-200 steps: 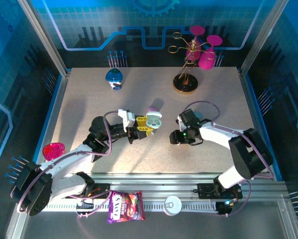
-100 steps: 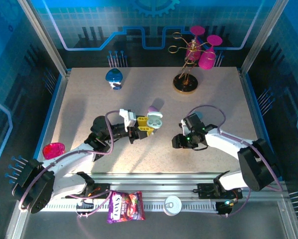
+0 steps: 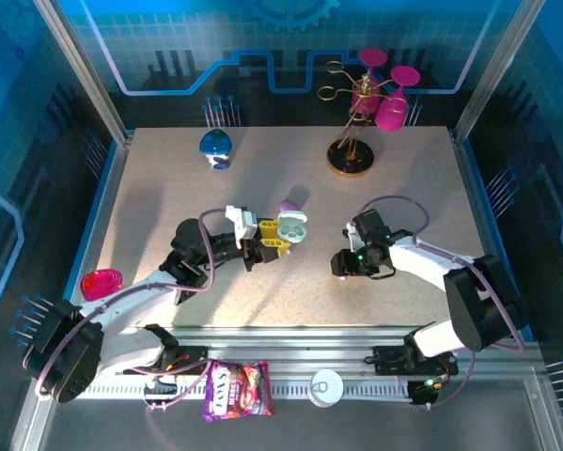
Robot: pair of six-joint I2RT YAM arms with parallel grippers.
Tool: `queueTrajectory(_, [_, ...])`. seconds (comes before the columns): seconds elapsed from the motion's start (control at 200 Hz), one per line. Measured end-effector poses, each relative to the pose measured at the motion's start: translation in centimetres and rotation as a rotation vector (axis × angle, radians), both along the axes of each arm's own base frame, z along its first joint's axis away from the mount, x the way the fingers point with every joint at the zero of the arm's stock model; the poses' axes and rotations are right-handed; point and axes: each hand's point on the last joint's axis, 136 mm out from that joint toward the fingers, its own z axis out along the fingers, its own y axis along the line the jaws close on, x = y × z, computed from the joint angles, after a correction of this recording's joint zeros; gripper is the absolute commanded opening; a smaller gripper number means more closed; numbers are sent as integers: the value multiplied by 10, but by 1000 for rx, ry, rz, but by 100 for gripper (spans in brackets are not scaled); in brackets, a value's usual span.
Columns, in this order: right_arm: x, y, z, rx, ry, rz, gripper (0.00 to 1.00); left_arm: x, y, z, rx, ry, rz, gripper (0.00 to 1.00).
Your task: Insert wireless bluetooth earbuds into charging case
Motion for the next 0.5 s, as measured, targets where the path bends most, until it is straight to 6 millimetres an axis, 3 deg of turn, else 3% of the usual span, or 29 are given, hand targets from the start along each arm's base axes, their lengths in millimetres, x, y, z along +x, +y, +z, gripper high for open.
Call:
queueTrajectory(0.255, [4, 9, 3, 90, -7, 31, 47, 0, 0, 0, 0, 0, 0, 25])
queueTrajectory(0.5, [-7, 11, -3, 117, 21, 44, 44, 1, -1, -3, 4, 7, -1, 25])
